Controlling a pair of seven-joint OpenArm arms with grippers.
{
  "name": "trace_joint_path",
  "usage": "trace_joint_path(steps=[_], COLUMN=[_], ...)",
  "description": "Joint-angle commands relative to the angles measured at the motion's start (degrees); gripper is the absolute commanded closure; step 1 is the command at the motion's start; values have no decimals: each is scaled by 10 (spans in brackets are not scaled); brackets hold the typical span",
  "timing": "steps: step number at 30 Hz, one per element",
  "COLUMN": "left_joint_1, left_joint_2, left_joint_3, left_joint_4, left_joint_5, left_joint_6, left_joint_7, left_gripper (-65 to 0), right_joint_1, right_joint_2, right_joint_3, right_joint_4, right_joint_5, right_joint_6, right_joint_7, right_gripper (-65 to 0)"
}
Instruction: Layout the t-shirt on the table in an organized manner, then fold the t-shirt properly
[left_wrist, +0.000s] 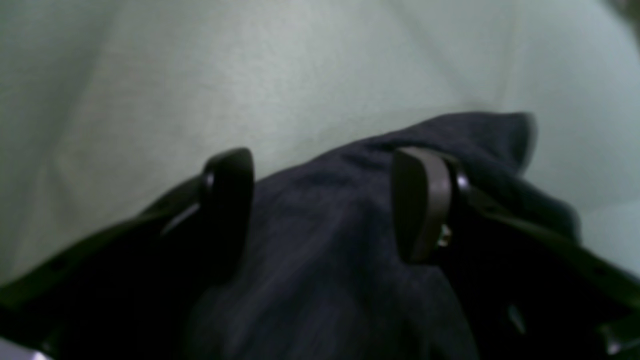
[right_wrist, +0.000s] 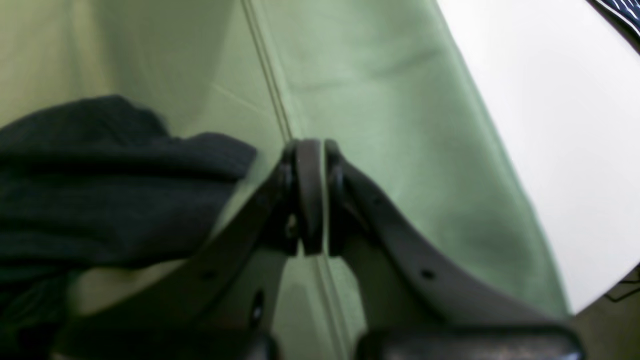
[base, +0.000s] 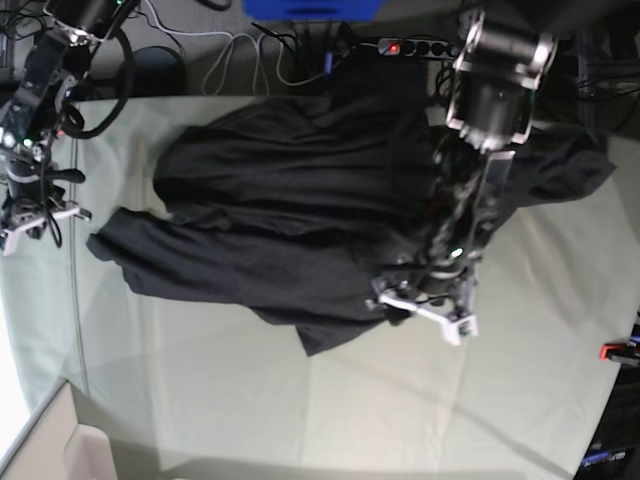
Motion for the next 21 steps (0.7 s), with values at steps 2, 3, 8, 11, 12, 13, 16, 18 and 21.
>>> trace_joint_path(steps=[2, 3, 8, 11, 12, 13, 16, 18, 21], left_joint_1=[-47, -57, -92, -102, -102, -102, -98, -97, -97], left_joint_2=[10, 14, 27, 33, 36, 41, 45, 46, 43], left_joint_3=[3, 2, 3, 3, 3, 3, 3, 16, 47], left_joint_4=[-38, -55, -112, -151, -157, -159, -159, -159, -160], left_joint_5=[24, 37, 81, 104, 110, 114, 132, 136, 124], left_joint_6=[-1, -1, -2, -3, -3, -3, -3, -3, -3], left_joint_7=[-13, -13, -13, -13, -13, -13, -12, -12, -13], left_gripper=[-412, -412, -410, -409, -408, -408, -396, -333, -187], right_joint_1=[1, -3, -7, -7, -7, -7, -5, -4, -4], right_joint_2=[7, 7, 7, 7, 7, 7, 7, 7, 7], right_joint_3=[2, 2, -1, -1, -1, -1, -1, -2, -13], right_joint_4=[12, 12, 12, 12, 12, 12, 12, 12, 12], right_joint_5=[1, 1, 1, 1, 1, 1, 1, 1, 1], right_joint_6=[-2, -2, -2, -2, -2, -2, -2, -2, -2], right_joint_7=[12, 12, 12, 12, 12, 12, 12, 12, 12], right_gripper=[0, 0, 0, 0, 0, 0, 0, 0, 0])
